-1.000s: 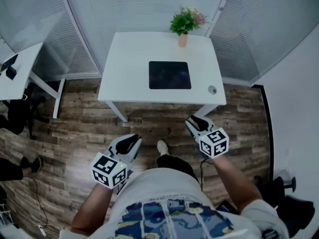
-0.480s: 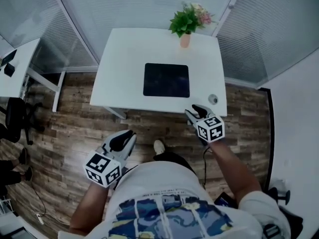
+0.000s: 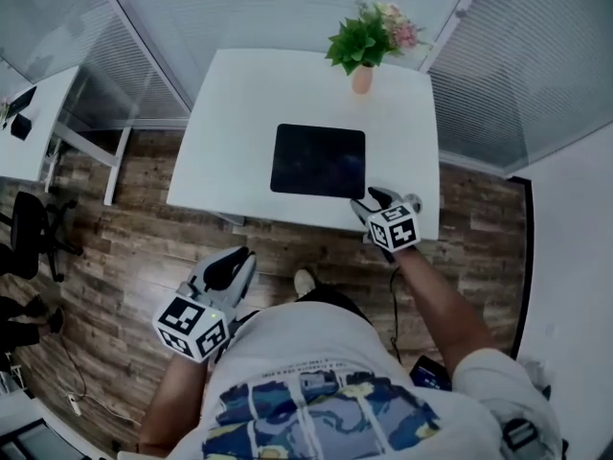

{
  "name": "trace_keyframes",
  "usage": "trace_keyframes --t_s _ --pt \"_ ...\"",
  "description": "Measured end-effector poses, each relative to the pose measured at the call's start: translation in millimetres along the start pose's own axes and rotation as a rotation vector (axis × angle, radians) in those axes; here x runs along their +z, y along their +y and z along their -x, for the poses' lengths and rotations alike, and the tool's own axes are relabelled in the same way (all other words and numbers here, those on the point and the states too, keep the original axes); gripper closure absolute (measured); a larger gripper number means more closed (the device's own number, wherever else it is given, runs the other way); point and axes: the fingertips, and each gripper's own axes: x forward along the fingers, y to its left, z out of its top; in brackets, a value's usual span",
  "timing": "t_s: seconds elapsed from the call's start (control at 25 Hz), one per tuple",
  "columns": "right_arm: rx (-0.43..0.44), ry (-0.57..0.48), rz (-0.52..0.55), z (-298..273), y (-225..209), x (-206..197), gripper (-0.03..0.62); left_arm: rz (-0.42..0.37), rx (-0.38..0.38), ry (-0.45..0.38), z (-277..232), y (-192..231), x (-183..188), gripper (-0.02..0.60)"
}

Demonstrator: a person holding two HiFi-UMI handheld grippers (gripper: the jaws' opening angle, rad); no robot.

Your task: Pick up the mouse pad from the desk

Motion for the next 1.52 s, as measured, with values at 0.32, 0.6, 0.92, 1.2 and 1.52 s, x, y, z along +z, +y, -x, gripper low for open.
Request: trace_keyframes --t_s 0.32,0.6,0.92,1.2,1.52 --pt "0.014 0.058 0.051 -40 -19 2 0.312 0.037 0.069 0.015 -3 13 -2 0.541" --pt "0.035 0.126 0.049 -62 -24 -10 0.293 0.061 0.100 0.011 -8 20 -3 0.541" --pt "0.021 0.108 0.048 -61 -24 -8 0.307 0.083 0.106 0.009 -13 24 -5 0.541" --pt "0.026 0.117 0.034 -61 -18 -13 0.359 0.079 0.112 0.008 -11 27 -2 0.541" --pt "0.018 0.107 0.046 -59 -5 -10 0.479 0.075 0.113 0.006 -2 26 -5 0.542"
